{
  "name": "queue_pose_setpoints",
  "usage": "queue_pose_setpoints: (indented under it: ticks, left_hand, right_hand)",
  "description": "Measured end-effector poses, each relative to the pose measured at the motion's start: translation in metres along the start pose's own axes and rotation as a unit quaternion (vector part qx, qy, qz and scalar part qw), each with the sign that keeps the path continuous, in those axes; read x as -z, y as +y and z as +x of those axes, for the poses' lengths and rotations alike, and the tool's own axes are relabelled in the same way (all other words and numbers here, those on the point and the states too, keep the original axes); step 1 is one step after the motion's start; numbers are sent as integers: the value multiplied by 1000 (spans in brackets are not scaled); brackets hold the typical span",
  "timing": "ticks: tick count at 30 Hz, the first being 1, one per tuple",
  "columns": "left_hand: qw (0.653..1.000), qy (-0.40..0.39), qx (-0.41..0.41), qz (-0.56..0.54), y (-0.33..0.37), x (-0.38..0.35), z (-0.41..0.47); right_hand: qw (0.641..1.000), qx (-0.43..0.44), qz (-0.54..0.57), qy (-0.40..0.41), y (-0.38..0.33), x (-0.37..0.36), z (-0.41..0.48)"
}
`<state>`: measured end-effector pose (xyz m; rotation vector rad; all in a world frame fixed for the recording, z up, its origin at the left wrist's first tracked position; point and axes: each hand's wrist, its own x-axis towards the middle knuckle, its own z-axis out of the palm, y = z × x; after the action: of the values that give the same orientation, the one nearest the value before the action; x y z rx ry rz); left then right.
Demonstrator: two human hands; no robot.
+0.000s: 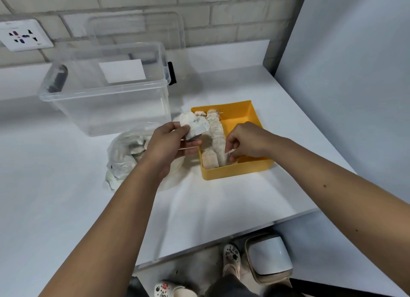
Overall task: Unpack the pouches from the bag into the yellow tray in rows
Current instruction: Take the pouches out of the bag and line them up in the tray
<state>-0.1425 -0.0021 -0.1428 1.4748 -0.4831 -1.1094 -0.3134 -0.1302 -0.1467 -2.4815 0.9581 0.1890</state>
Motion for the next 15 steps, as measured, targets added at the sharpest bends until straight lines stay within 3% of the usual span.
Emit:
queue_pose_setpoints:
  ticks: [8,15]
  left_hand:
    - [1000,0,-2,6,-1,-1,-3]
    - [1000,1,-3,10,-2,0,-4]
  right_hand:
    - [997,14,46,56,-2,-6,8]
    - [987,-28,154,24,2,-11,9]
